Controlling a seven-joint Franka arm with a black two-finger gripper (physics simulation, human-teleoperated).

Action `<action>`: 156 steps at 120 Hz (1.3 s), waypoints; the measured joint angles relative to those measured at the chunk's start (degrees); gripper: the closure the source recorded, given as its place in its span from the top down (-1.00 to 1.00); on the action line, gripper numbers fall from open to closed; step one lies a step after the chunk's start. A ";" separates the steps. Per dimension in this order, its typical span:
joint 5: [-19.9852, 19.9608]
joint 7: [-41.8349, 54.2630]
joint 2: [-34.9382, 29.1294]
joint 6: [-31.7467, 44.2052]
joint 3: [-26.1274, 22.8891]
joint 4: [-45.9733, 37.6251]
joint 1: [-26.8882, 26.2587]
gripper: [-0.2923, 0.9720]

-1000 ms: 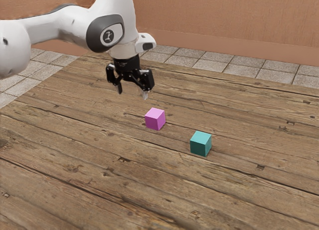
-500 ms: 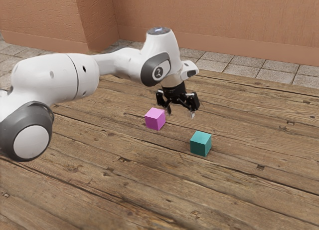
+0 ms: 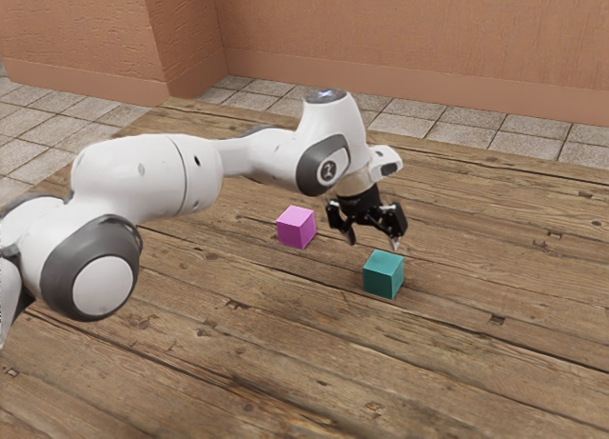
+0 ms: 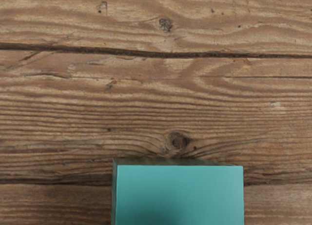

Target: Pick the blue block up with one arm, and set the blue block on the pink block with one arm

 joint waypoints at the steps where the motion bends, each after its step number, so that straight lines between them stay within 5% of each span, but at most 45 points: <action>1: 0.00 0.00 0.11 0.01 -0.11 0.10 0.02 0.54; 156: 2.55 5.14 6.25 5.82 -2.18 0.66 -0.03 0.54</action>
